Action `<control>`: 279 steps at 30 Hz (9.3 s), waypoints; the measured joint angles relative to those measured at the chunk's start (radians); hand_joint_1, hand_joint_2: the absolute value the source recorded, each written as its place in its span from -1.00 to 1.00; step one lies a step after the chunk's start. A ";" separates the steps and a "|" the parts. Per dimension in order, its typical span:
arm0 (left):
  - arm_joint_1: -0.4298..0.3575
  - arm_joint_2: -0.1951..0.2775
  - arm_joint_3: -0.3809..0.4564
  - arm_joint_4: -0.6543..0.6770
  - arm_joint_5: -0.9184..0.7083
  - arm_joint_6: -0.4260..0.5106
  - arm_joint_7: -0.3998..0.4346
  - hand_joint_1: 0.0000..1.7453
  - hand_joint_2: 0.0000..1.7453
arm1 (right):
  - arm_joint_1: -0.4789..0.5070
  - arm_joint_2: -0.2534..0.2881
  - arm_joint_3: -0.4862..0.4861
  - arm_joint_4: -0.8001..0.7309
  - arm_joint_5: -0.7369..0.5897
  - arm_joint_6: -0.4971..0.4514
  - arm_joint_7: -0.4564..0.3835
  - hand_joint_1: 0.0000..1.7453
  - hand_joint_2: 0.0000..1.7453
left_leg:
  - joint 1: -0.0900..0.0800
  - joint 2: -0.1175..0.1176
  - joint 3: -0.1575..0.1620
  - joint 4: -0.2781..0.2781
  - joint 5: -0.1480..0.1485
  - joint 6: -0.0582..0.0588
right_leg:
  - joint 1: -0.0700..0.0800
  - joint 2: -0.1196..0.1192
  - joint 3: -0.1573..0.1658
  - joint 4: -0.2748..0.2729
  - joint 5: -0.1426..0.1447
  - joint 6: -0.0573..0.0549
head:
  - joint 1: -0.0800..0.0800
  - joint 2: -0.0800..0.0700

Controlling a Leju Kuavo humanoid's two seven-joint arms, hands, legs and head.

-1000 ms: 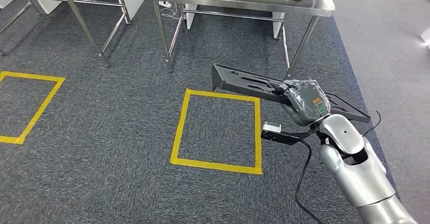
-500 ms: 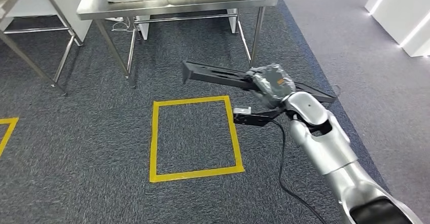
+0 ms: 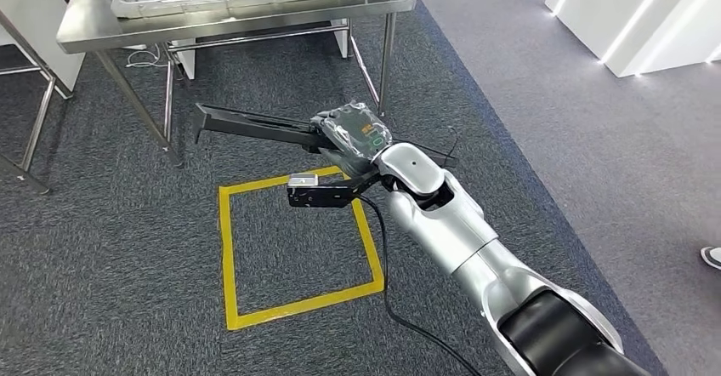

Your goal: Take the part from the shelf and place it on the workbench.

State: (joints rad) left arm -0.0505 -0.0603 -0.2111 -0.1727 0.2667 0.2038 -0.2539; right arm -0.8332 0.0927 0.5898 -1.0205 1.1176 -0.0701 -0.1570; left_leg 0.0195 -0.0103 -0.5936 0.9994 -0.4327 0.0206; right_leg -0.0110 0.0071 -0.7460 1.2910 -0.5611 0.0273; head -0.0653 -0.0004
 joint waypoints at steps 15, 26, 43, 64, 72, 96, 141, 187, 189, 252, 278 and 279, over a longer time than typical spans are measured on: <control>0.001 -0.001 0.000 0.000 -0.007 0.008 0.001 -1.00 1.00 | 0.048 0.054 -0.016 0.058 0.058 0.003 0.065 1.00 1.00 | 0.001 0.018 -0.105 0.275 -0.151 -0.054 | 0.004 -0.020 0.130 -0.289 0.143 -0.054 | 0.000 0.000; 0.000 0.001 0.014 0.000 0.017 0.034 0.005 -1.00 1.00 | 0.040 0.100 -0.003 0.081 0.054 0.018 0.046 1.00 1.00 | -0.007 0.027 -0.020 0.028 -0.006 -0.006 | 0.012 -0.033 0.127 -0.233 0.089 -0.015 | 0.000 0.000; 0.000 -0.007 0.021 0.000 0.021 0.049 -0.012 -1.00 1.00 | -0.006 0.138 -0.002 0.102 0.021 0.074 0.018 1.00 1.00 | -0.006 0.008 -0.030 0.134 -0.093 -0.043 | 0.007 -0.011 0.152 -0.282 0.114 -0.058 | 0.000 0.000; 0.008 -0.008 0.016 0.000 -0.016 0.021 -0.003 -1.00 1.00 | -0.115 0.148 -0.065 0.186 -0.063 0.165 0.029 1.00 1.00 | -0.008 -0.003 0.068 0.004 -0.059 0.007 | 0.003 -0.007 0.022 -0.089 0.036 -0.008 | 0.000 0.000; -0.003 -0.009 0.017 0.001 0.007 0.039 0.011 -1.00 1.00 | -0.131 0.199 -0.063 0.221 -0.037 0.172 0.035 1.00 1.00 | -0.008 -0.010 0.122 0.052 -0.110 -0.034 | 0.009 0.005 0.107 -0.283 0.160 -0.057 | 0.001 0.000; 0.010 -0.021 0.045 0.003 0.032 0.068 0.007 -1.00 1.00 | -0.165 0.271 0.024 0.215 0.012 0.156 0.158 1.00 1.00 | -0.010 -0.009 0.084 0.003 -0.069 0.005 | 0.009 -0.009 0.055 -0.184 0.105 -0.023 | 0.001 0.000; 0.006 -0.036 0.044 0.005 0.012 0.069 0.014 -1.00 1.00 | -0.276 0.265 0.225 0.256 0.451 0.228 0.218 1.00 1.00 | 0.005 0.006 -0.101 0.137 -0.070 -0.050 | 0.010 0.001 0.225 -0.317 0.087 -0.058 | 0.002 0.000; 0.009 -0.041 0.046 0.005 0.015 0.066 0.026 -1.00 1.00 | -0.186 0.251 0.051 0.255 0.451 0.174 0.236 1.00 1.00 | -0.005 0.000 0.020 -0.005 -0.004 -0.004 | 0.010 0.002 0.059 -0.159 0.104 -0.022 | 0.002 0.000; 0.008 -0.043 0.046 0.005 0.015 0.066 0.026 -1.00 1.00 | -0.190 0.251 0.045 0.257 0.451 0.174 0.232 1.00 1.00 | -0.007 0.000 0.028 -0.006 -0.013 -0.009 | 0.018 0.001 0.089 -0.265 0.163 -0.036 | 0.002 0.000; 0.002 -0.038 0.041 0.005 -0.032 0.096 0.060 -1.00 -0.50 | -0.229 0.250 0.099 0.614 0.454 0.050 0.210 -1.00 1.00 | -0.008 0.004 0.032 -0.011 -0.022 -0.027 | 0.022 0.004 0.098 -0.292 0.174 -0.047 | 0.002 0.000; 0.003 -0.032 0.044 0.005 -0.008 0.064 0.050 -1.00 -1.00 | -0.168 0.251 -0.078 0.502 0.145 -0.033 0.079 -1.00 1.00 | -0.008 0.004 0.033 -0.010 -0.022 -0.027 | 0.022 0.004 0.098 -0.292 0.174 -0.047 | 0.002 0.000; 0.003 -0.031 0.044 0.005 -0.008 0.062 0.048 -1.00 -1.00 | -0.155 0.252 -0.106 0.462 0.106 -0.024 0.064 -1.00 1.00 | -0.008 0.004 0.033 -0.011 -0.022 -0.027 | 0.022 0.004 0.098 -0.292 0.174 -0.047 | 0.002 0.000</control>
State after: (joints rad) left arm -0.0476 -0.0916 -0.1667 -0.1675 0.2592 0.2659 -0.2060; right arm -0.9882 0.3448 0.4840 -0.5586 1.2236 -0.0945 -0.0933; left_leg 0.0118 -0.0066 -0.5611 0.9889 -0.4543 -0.0065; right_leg 0.0115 0.0114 -0.6480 0.9990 -0.3876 -0.0194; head -0.0633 -0.0004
